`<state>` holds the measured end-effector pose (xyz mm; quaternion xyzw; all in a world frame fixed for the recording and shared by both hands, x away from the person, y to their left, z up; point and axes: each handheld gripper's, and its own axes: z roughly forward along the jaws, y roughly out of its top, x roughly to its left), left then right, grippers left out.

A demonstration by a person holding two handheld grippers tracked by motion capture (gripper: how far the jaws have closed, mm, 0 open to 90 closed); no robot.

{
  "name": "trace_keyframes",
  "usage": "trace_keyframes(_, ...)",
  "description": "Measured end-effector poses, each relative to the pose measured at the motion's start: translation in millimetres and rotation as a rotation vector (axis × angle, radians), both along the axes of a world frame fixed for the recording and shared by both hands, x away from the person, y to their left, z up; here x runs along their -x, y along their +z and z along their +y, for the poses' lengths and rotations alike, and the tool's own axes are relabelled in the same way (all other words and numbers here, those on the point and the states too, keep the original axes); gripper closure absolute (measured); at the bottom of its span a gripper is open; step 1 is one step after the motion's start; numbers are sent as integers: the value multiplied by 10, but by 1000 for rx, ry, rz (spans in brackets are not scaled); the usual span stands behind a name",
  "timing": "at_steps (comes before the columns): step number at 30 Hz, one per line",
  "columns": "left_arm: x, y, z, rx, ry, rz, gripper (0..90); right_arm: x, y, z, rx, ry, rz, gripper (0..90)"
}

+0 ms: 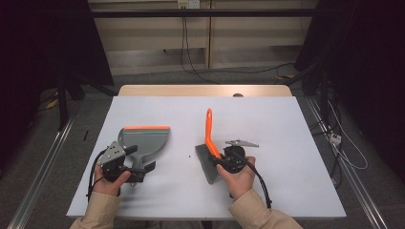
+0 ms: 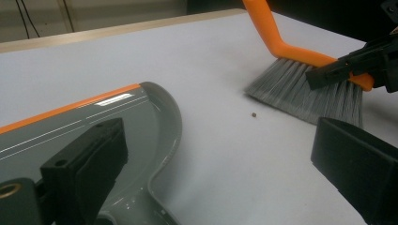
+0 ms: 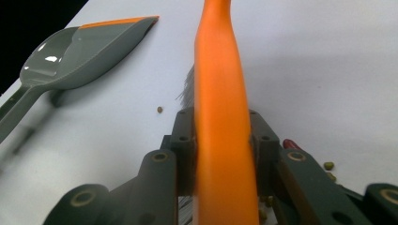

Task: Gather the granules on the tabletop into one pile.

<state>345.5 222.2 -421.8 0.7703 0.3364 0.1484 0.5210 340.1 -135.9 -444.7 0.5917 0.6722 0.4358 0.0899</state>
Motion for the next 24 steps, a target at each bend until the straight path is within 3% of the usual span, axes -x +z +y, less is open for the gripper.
trace_keyframes(9, -2, 1, 2, 1, 2, 0, 40, -23, 14, -80, -10, -22, -2, 701)
trace_keyframes(17, -16, -12, -11, -5, -2, 3, 40, -55, 43, -93, -82, -34, 6, 710)
trace_keyframes(24, -23, -16, -22, -4, -5, 6, 40, -75, 131, -129, -139, -45, -20, 712)
